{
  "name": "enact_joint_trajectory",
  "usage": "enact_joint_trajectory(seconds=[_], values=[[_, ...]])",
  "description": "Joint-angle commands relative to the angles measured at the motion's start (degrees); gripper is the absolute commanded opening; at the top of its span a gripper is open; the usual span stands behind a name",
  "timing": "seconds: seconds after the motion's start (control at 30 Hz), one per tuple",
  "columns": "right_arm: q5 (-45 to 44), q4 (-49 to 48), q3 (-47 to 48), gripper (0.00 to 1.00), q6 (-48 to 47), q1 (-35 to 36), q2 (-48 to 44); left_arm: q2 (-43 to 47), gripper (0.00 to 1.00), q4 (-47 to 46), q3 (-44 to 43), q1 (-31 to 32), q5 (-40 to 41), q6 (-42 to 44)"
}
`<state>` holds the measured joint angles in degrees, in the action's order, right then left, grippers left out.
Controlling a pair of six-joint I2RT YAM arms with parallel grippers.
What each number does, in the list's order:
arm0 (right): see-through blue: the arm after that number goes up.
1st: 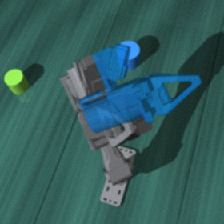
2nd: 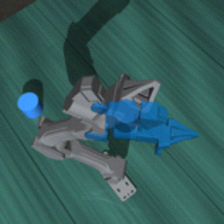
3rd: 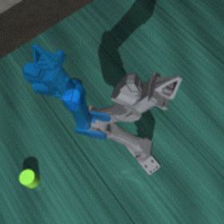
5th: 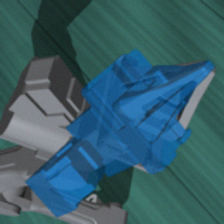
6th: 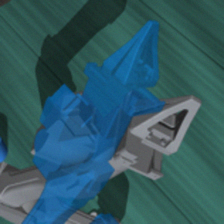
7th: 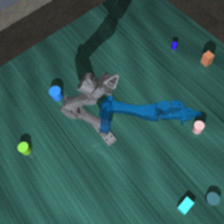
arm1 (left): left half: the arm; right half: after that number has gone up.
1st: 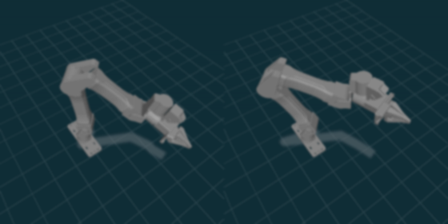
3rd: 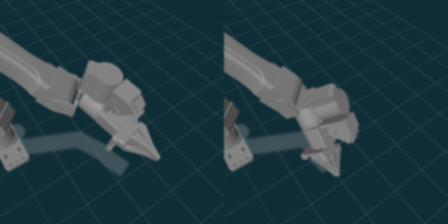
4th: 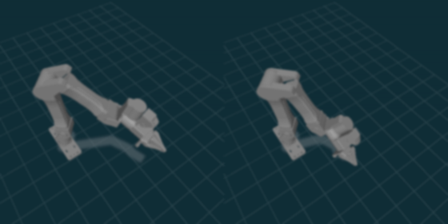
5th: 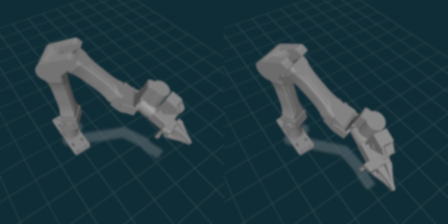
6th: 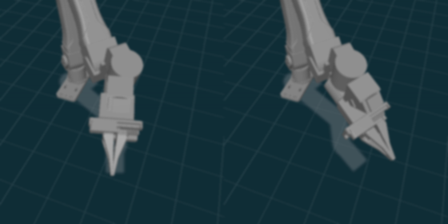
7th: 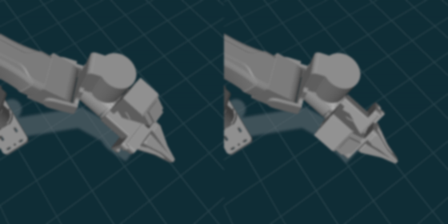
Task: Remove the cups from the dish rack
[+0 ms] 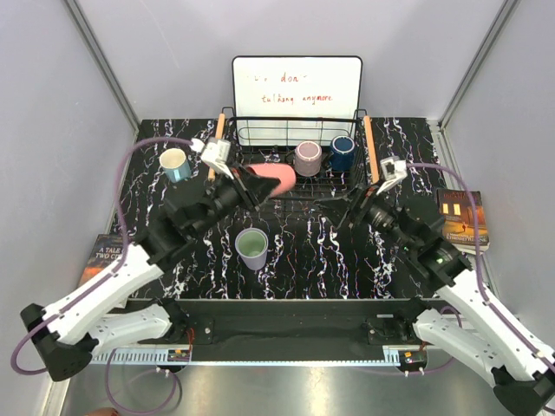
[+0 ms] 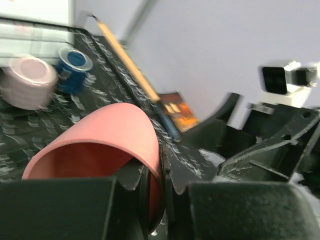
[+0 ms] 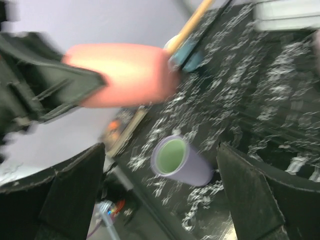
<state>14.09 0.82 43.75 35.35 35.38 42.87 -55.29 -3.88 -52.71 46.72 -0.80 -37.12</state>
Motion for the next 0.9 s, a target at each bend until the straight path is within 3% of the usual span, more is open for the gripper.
enact_joint_trajectory(seconds=[0.0,0.17,0.27,0.5,0.87], values=[[-18.4,18.1,7.8,1.0,-9.8,0.2,-0.5,3.0,0.0,20.8,-14.4,-0.2,13.4,12.1],[-24.5,20.9,9.8,1.0,-11.3,0.3,2.4,-3.7,0.0,49.0,-26.5,-0.2,17.2,12.4],[-24.0,21.0,10.6,1.0,-11.3,0.3,5.3,-7.4,0.0,59.3,-27.4,1.5,17.8,12.3],[-23.6,20.8,10.7,1.0,-10.6,0.3,9.1,-8.2,0.0,67.3,-27.0,3.5,20.5,12.7],[-24.2,18.7,7.7,1.0,-9.9,0.3,8.6,-11.9,0.0,70.6,-28.1,6.1,15.4,15.3]])
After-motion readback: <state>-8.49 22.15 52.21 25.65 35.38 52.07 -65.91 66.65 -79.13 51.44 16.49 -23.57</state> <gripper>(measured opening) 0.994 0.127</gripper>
